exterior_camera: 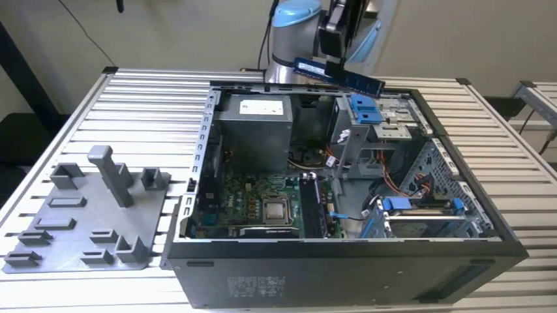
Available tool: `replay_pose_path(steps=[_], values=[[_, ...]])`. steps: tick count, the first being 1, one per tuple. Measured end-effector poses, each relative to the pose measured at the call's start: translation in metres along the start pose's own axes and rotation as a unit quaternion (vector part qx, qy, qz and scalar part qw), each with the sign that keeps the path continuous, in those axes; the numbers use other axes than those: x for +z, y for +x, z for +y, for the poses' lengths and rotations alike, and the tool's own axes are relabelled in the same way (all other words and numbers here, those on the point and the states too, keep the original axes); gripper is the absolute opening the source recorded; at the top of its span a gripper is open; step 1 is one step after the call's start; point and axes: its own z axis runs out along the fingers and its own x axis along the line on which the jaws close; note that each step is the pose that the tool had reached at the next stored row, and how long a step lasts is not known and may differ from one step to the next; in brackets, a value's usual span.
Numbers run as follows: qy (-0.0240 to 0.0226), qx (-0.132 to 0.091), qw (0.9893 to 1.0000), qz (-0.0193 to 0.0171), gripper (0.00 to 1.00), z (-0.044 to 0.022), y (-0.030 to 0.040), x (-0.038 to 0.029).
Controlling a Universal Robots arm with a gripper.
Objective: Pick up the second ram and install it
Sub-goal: 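Insert the second ram into the second slot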
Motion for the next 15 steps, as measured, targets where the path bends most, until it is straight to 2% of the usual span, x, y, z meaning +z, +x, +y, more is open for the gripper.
replay_pose_path(steps=[4,8,12,15], values=[[0.0023,0.03,0.9995,-0.0004,0.14,0.0,0.0,0.0002],[0.0047,0.062,0.9981,-0.0009,0.14,0.0,0.0,0.0004],[0.0071,0.093,0.9956,-0.0014,0.14,0.0,0.0,0.0006],[0.0089,0.116,0.9932,-0.0017,0.14,0.0,0.0001,0.0008]])
